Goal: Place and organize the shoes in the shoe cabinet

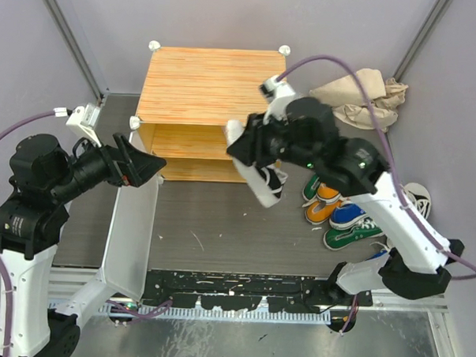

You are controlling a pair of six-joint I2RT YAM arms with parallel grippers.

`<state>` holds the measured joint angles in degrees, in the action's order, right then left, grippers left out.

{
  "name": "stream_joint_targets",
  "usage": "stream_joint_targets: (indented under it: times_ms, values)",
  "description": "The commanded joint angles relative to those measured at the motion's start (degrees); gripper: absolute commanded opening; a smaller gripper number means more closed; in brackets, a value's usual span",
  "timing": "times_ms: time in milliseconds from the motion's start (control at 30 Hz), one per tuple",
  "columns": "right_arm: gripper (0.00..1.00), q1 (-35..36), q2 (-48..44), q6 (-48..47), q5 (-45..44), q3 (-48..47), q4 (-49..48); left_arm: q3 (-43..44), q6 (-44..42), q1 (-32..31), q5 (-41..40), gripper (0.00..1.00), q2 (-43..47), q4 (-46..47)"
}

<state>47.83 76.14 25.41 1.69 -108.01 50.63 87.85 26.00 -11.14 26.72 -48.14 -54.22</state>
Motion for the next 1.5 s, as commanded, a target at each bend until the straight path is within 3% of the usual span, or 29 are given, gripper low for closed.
stream_joint_targets:
  times_ms: [0, 233, 433, 667, 733, 833, 900, 1133, 1300, 1467]
  values:
    - [0.01, 10.7, 0.4, 0.0, -10.1, 0.3, -6.3, 2.3, -1.8, -0.1, -1.7, 0.98, 0.7, -1.1]
    - [0.01, 21.3, 2.5, 3.0, -18.0, 13.5, -10.3, 4.4, -4.1, -0.1, -4.7, 0.98, 1.3, -5.0]
    - [0.01, 24.7, 8.3, 5.9, -24.6, 24.9, -17.5, 2.8, -4.4, -0.1, -5.5, 0.98, 2.4, -5.6]
    - [0.02, 25.6, 17.5, 5.4, -36.9, 28.0, -27.5, 0.8, -4.5, -0.1, -5.3, 0.98, 2.5, -5.6]
    - [0.26, 25.6, 20.1, 4.5, -37.9, 26.2, -27.7, 0.7, -4.6, -0.1, -5.3, 0.98, 2.5, -5.7]
    - [0.75, 25.6, 23.1, 4.1, -38.3, 23.8, -25.8, 1.1, -5.3, -0.1, -5.4, 0.98, 2.5, -6.7]
    - [0.97, 25.6, 23.5, 4.2, -38.5, 23.8, -25.0, 1.0, -5.7, -0.1, -5.8, 0.98, 2.7, -6.9]
    - [1.00, 25.6, 18.4, 6.4, -39.3, 26.3, -18.4, -0.6, -6.0, -0.1, -5.0, 0.98, 2.5, -6.3]
    - [1.00, 25.1, 7.4, 16.3, -44.7, 31.9, -3.4, -0.7, -6.0, -0.2, -4.0, 0.98, 3.2, -5.8]
    - [1.00, 16.0, -3.3, 27.3, -41.3, 40.2, 9.9, -1.2, -5.6, -0.1, -1.9, 0.98, 4.1, -4.2]
